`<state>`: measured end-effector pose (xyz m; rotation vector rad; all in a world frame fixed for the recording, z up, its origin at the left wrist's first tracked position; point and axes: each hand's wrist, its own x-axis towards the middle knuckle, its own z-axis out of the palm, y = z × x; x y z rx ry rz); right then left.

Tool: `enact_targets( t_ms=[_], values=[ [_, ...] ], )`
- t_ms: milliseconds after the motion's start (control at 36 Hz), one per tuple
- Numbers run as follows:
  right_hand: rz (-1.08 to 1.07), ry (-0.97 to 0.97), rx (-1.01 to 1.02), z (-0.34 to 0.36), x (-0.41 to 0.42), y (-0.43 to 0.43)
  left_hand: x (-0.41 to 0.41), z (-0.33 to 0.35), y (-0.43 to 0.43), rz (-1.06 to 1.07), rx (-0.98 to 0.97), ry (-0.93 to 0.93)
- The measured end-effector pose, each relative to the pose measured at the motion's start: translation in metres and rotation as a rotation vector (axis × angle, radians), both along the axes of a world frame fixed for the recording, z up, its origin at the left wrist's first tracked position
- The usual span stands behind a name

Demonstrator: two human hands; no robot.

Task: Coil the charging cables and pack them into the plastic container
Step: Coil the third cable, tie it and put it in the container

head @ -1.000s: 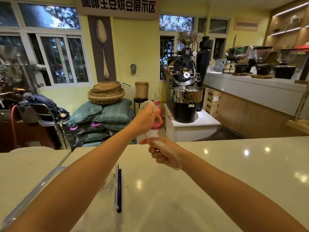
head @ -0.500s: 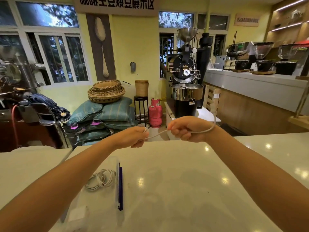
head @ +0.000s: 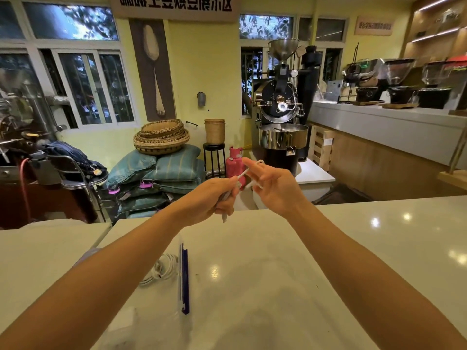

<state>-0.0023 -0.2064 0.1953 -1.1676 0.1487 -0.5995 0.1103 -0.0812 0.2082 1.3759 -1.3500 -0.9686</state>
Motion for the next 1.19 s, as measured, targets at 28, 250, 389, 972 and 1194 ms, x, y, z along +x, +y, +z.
enact_targets(
  t_ms=[28,250,389,972,1194],
  values=[
    [-0.014,-0.001,-0.055,-0.002,0.003,0.002,-0.001,0.001,-0.001,0.002,-0.015,0.027],
    [-0.210,0.044,-0.330,-0.007,0.020,0.019,-0.007,0.005,-0.008,0.103,-0.129,0.167],
    [-0.297,0.052,-0.320,-0.008,0.020,0.021,-0.006,0.005,-0.011,0.111,-0.147,0.275],
    [-0.121,0.063,0.132,-0.001,0.011,0.018,-0.028,0.008,-0.030,0.181,-0.165,0.460],
    [0.021,0.094,0.377,0.002,0.005,0.014,-0.032,0.007,-0.031,0.156,-0.147,0.434]
  ],
)
